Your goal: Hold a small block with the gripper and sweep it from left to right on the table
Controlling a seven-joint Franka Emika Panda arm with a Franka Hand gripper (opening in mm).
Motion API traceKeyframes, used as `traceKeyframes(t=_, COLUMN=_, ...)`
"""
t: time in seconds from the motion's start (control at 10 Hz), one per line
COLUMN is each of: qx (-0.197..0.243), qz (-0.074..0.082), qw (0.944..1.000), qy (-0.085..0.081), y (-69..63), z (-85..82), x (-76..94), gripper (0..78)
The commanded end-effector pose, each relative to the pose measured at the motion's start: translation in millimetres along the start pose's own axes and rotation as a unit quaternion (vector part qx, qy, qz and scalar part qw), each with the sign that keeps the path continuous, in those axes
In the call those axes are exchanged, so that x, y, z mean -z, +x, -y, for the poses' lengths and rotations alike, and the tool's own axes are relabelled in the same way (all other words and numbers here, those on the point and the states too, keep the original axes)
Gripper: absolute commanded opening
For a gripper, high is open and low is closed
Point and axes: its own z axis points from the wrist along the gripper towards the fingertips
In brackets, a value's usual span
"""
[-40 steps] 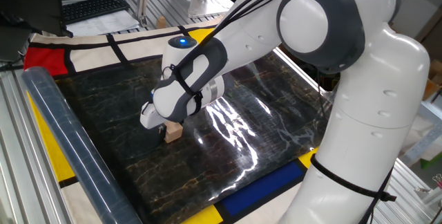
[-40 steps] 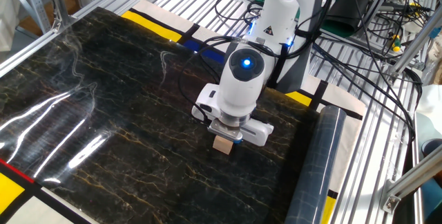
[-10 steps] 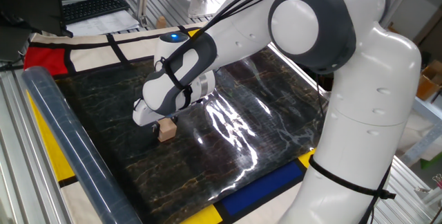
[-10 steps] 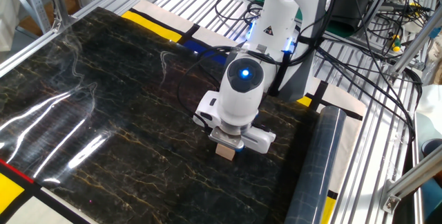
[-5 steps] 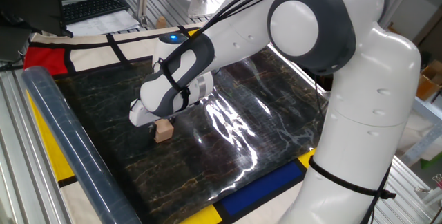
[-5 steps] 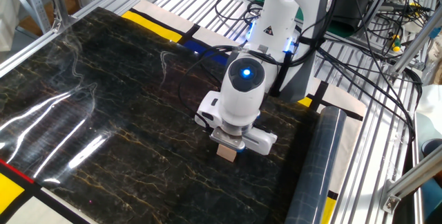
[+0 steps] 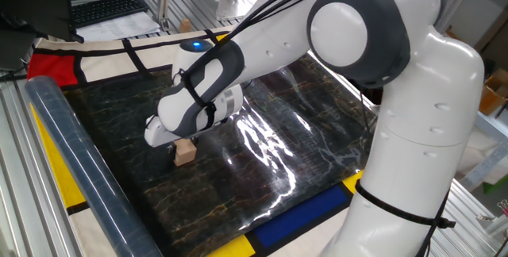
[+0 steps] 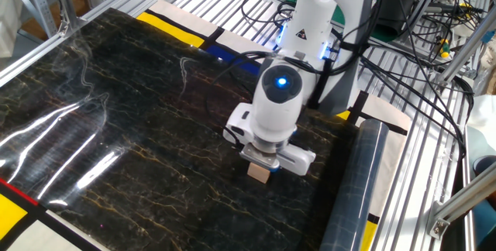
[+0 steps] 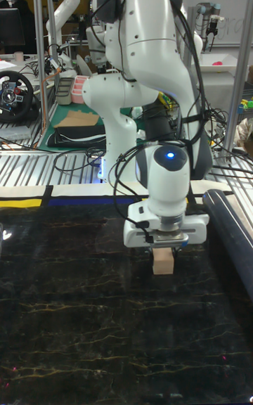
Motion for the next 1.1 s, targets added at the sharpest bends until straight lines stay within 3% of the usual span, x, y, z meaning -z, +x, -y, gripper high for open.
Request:
traceKeyframes(t=0.1, qx=-0.021, qz=-0.014, qw=0.9997, qy=-0.008, y=30.4, z=-65.1, x=-16.1, gripper=1.1)
traceKeyframes(t=0.5, qx=-0.020, qz=-0.011, qw=0.9997, qy=0.001, y=32.6, z=-69.3, x=-14.4, gripper=1.1)
traceKeyframes(t=0.6, qx=-0.015, qz=-0.007, qw=0.9998, qy=0.012, y=31.5, z=-62.3, x=-13.7, gripper=1.1)
traceKeyframes(t=1.1, qx=0.027, qz=-0.009, qw=0.9992, qy=0.027, y=8.2, z=-2.6, x=-5.4, gripper=1.1)
